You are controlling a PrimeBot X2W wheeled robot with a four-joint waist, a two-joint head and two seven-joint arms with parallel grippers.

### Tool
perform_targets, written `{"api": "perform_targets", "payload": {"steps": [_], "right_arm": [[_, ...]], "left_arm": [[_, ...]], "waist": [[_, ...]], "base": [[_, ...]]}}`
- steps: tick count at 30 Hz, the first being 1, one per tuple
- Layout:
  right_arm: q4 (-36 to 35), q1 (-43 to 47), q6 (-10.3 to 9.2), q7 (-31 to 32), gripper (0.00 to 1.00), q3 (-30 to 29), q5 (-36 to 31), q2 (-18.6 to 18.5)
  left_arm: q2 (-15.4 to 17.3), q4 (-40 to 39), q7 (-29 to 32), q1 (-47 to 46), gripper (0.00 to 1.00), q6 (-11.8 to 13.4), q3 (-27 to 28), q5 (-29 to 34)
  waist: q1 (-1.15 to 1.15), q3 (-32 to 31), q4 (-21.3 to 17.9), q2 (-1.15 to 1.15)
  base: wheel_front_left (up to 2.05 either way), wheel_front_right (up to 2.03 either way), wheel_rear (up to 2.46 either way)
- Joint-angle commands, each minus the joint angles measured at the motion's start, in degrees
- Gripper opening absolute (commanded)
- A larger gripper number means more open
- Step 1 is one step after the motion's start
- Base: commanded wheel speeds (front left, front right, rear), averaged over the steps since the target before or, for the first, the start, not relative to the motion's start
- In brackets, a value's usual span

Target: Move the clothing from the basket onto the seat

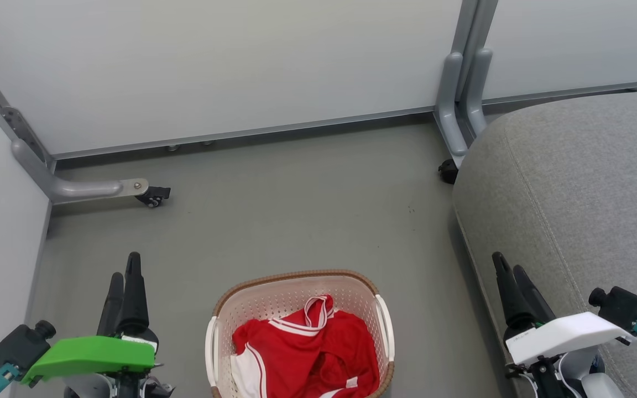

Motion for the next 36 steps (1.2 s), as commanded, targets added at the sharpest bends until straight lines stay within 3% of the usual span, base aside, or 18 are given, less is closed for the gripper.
{"api": "perform_targets", "payload": {"steps": [1,36], "right_arm": [[-1.1,-0.27,0.01,-0.69,1.0,0.33,-2.33,-0.44],[-4.6,1.46,0.02,-6.49,1.0,3.03,-27.28,-0.52]], "left_arm": [[0.35,-1.23,-0.65,-0.25,1.0,0.15,-0.3,2.31],[0.51,-3.37,-6.4,1.86,1.0,0.7,-3.66,23.51]], "waist": [[0.0,0.01,-0.05,0.0],[0.0,-0.97,-0.69,0.0]], "base": [[0.0,0.0,0.0],[0.0,0.0,0.0]]}}
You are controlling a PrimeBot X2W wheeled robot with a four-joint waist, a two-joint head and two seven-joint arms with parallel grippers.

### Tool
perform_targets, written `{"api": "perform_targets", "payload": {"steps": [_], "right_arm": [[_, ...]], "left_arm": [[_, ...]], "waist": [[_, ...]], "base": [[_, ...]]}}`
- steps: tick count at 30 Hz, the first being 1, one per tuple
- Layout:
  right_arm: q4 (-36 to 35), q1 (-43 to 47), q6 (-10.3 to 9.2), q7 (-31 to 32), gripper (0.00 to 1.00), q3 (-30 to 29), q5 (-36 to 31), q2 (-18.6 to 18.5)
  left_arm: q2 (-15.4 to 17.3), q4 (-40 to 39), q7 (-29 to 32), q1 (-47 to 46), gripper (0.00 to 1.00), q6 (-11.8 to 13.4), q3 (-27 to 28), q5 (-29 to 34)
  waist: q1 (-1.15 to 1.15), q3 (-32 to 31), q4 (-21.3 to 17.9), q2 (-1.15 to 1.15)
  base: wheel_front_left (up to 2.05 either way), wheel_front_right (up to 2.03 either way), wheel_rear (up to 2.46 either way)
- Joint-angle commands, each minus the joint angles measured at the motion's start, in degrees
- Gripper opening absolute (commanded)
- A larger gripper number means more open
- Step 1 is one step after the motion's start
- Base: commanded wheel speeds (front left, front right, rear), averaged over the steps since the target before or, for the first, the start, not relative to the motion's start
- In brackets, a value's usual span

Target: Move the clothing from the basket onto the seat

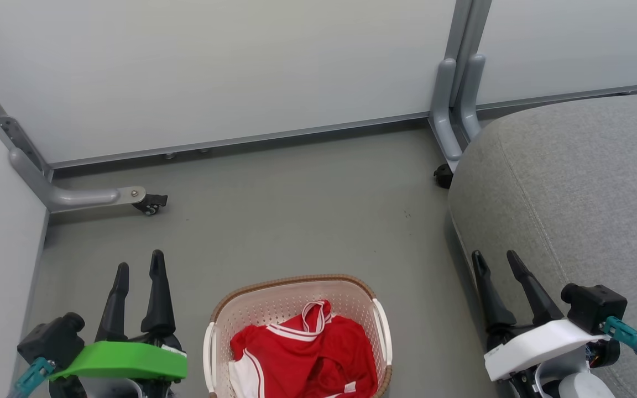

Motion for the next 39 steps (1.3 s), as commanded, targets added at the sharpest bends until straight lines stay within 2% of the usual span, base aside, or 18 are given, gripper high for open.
{"api": "perform_targets", "payload": {"steps": [1,21,39], "right_arm": [[-0.73,0.33,0.02,-0.67,1.0,0.29,-1.73,-0.33],[-1.65,1.84,0.01,-3.24,1.0,1.73,-12.03,-0.4],[-3.11,2.65,0.01,-5.2,1.0,1.83,-20.14,-0.47]], "left_arm": [[0.45,-0.64,-0.55,0.52,1.0,-0.08,-0.2,1.36],[0.52,-1.17,-3.06,2.6,1.0,-0.48,-0.97,11.09],[0.55,-2.18,-5.03,3.37,1.0,0.91,-2.37,20.39]], "waist": [[0.0,-0.09,0.0,0.0],[0.0,-1.39,-0.24,0.0],[0.0,-1.71,-0.39,0.0]], "base": [[0.0,0.0,0.0],[0.0,0.0,0.0],[0.0,0.0,0.0]]}}
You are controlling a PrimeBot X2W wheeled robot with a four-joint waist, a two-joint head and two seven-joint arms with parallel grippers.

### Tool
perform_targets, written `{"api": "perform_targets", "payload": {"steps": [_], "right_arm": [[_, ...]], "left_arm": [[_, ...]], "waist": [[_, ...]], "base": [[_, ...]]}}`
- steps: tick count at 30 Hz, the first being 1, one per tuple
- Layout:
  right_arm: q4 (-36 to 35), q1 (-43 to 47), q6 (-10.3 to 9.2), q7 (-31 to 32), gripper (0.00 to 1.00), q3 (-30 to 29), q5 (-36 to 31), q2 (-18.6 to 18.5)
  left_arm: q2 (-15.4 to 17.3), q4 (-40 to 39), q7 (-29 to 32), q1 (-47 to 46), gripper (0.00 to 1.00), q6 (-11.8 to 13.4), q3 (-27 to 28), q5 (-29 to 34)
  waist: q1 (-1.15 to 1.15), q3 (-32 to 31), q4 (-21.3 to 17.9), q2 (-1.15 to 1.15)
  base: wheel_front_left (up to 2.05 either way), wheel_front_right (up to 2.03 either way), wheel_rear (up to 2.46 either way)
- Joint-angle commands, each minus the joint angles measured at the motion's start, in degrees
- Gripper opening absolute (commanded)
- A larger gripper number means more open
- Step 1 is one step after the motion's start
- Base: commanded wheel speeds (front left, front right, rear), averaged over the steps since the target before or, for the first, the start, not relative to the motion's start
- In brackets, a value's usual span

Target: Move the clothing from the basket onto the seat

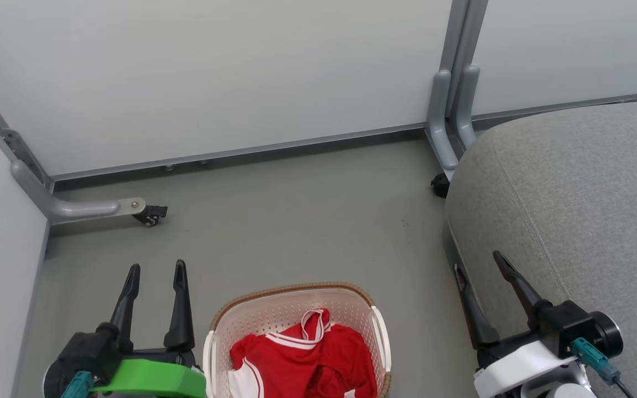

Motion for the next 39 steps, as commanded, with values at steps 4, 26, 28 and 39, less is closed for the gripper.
{"api": "perform_targets", "payload": {"steps": [4,26,28,39], "right_arm": [[-0.66,0.85,0.0,-0.86,1.0,-0.15,-2.34,-0.34],[-0.95,1.06,-0.01,-1.39,1.0,-0.15,-3.73,-0.33],[-0.9,1.04,-0.01,-1.39,1.0,-0.15,-3.62,-0.33],[-0.65,0.44,-0.01,-1.39,1.0,0.26,-3.46,-0.33]], "left_arm": [[0.42,-0.07,-0.78,0.93,1.0,0.33,-0.3,2.5],[0.42,0.62,-1.19,1.13,1.0,0.48,-0.89,4.47],[0.42,0.62,-1.19,1.13,1.0,0.56,-0.82,4.4],[0.42,1.01,-1.19,1.26,1.0,0.62,-1.04,4.36]], "waist": [[0.0,-0.2,0.05,0.0],[0.0,-0.12,0.32,0.0],[0.0,-0.19,0.3,0.0],[0.0,-0.05,-0.36,0.0]], "base": [[0.0,0.0,0.0],[0.0,0.0,0.0],[0.0,0.0,0.0],[0.0,0.0,0.0]]}}
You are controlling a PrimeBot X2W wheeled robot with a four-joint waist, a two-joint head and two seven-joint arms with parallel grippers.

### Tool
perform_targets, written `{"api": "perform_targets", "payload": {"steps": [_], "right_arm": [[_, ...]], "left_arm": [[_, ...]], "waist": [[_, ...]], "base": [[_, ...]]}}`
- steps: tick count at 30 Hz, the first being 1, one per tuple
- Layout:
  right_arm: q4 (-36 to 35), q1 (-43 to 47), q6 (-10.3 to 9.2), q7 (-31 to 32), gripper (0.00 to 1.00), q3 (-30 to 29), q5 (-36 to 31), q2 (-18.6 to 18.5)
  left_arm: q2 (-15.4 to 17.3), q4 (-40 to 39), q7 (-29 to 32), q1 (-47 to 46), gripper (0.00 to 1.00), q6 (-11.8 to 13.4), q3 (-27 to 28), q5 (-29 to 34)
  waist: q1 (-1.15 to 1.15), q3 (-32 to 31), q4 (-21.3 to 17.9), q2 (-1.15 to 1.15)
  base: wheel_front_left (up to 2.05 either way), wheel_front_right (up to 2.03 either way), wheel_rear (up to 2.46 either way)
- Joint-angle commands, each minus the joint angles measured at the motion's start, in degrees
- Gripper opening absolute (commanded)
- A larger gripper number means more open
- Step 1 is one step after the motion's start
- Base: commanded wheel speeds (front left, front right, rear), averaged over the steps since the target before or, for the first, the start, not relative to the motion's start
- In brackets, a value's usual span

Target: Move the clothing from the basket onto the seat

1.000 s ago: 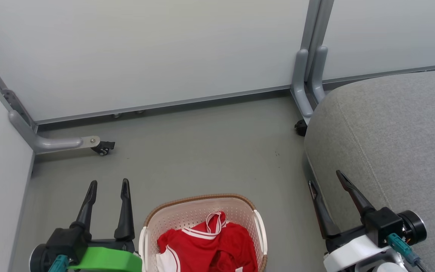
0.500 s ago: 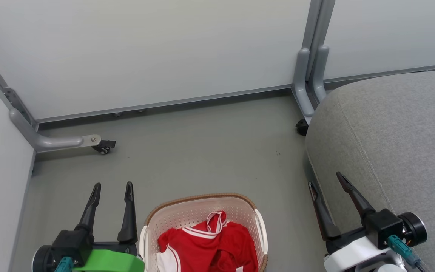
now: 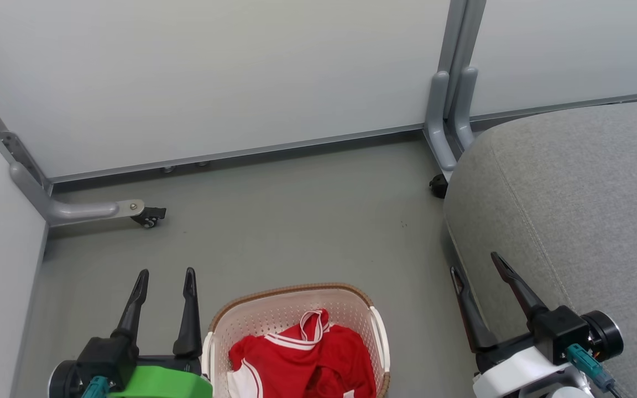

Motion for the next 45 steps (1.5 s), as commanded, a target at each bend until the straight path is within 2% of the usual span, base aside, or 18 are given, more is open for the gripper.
{"api": "perform_targets", "payload": {"steps": [1,10,19,26,30,33,45], "right_arm": [[0.12,-0.25,-0.02,-0.3,1.0,0.18,0.32,-0.27],[-0.1,-1.39,-0.02,-0.3,1.0,-0.25,0.76,-0.27],[-1.58,-8.46,-0.02,-0.3,1.0,-0.31,1.46,-0.24],[-2.32,-14.66,-0.02,-0.29,1.0,0.16,0.96,-0.23],[-2.91,-17.52,-0.02,-0.29,1.0,-0.11,0.68,-0.22],[-3.25,-19.17,-0.02,-0.3,1.0,0.01,1.22,-0.23],[-5.05,-24.91,-0.02,-0.3,1.0,0.72,4.13,-0.2]], "left_arm": [[0.38,0.11,-0.04,0.6,1.0,0.21,0.02,-0.39],[0.37,2.65,-0.03,-1.56,1.0,-0.04,-1.81,0.14],[0.39,6.3,-0.01,-9.06,1.0,-1.14,-3.61,2.44],[0.4,14.86,-0.01,-17.57,1.0,-2.7,-6.7,5.59],[1.55,21.64,-0.03,-23.74,1.0,-3.15,-12.16,7.4],[4.07,26.87,-0.02,-28.81,1.0,-3.15,-18.67,8.0],[9.01,41.36,-0.02,-44.83,1.0,-3.11,-33.25,12.44]], "waist": [[0.0,0.26,-0.24,0.0],[0.0,4.86,-0.95,0.0],[0.0,18.92,-1.99,0.0],[0.0,29.88,-3.13,0.0],[0.0,35.1,-3.69,0.0],[0.0,38.32,-4.4,0.0],[0.0,48.44,-8.84,0.0]], "base": [[0.0,0.0,0.0],[0.0,0.0,0.0],[0.0,0.0,0.0],[0.0,0.0,0.0],[0.0,0.0,0.0],[0.0,0.0,0.0],[0.0,0.0,0.0]]}}
